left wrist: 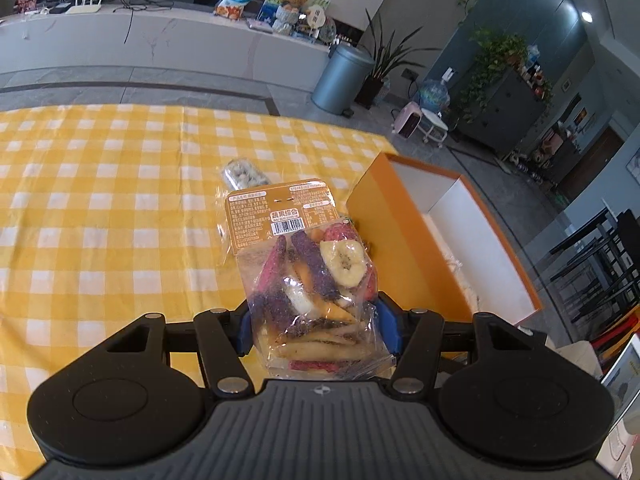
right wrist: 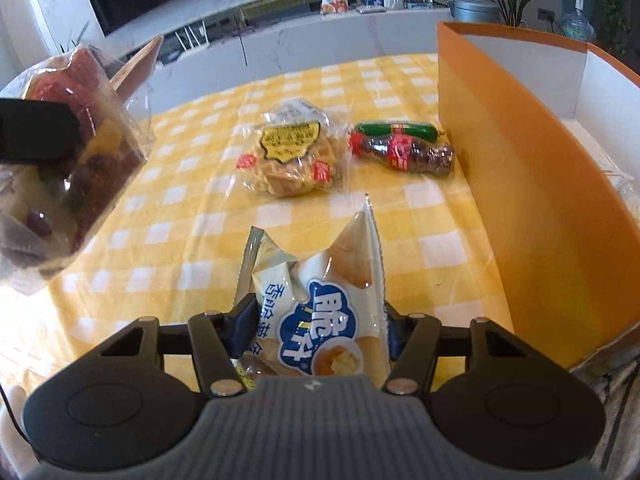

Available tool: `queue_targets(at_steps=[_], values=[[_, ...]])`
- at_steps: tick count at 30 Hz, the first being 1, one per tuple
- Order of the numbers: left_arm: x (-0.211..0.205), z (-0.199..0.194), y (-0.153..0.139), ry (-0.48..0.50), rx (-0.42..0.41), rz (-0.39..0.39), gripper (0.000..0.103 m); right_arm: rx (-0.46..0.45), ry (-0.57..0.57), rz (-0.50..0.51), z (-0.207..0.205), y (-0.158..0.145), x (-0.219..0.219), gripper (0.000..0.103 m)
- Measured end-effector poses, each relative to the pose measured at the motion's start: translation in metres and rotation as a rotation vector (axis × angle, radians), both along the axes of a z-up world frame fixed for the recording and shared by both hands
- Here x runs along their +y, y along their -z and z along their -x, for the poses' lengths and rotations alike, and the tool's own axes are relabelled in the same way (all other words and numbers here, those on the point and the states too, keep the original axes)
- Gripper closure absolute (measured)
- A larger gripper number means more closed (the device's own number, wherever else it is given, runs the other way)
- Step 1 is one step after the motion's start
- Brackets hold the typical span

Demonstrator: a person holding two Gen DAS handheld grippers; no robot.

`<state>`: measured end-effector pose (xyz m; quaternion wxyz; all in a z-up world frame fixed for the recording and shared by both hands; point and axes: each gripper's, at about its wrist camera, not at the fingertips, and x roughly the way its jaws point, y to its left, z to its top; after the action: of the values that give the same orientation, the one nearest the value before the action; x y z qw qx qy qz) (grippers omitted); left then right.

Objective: Organize snacks
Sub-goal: 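Carry the chips bag toward the orange box with the left gripper while the right gripper carries the puffed bag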

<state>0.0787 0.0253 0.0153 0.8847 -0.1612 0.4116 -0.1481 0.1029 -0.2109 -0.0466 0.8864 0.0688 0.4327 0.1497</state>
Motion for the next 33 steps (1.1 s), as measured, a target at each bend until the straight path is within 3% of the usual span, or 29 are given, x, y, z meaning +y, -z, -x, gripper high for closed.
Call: queue_targets(at_steps=[3,15,26,29,33], values=[[0.000,0.000,-0.008,-0.009,-0.010,0.000,0.036,-0.011,0.007,-0.043,0.004,-0.012,-0.005,0.044],[0.003,-0.006,-0.035,-0.067,-0.081,0.065,0.036,-0.206,0.045,-0.149,0.025,-0.100,-0.048,0.044],[-0.046,-0.017,-0.055,0.046,-0.146,0.096,0.036,-0.437,0.334,-0.174,-0.015,-0.185,-0.142,0.045],[-0.067,-0.027,-0.052,0.098,-0.141,0.115,0.036,-0.400,0.398,-0.180,-0.041,-0.185,-0.164,0.045],[-0.089,-0.047,-0.037,0.176,-0.086,0.196,0.036,-0.321,0.491,-0.170,-0.060,-0.157,-0.180,0.045]])
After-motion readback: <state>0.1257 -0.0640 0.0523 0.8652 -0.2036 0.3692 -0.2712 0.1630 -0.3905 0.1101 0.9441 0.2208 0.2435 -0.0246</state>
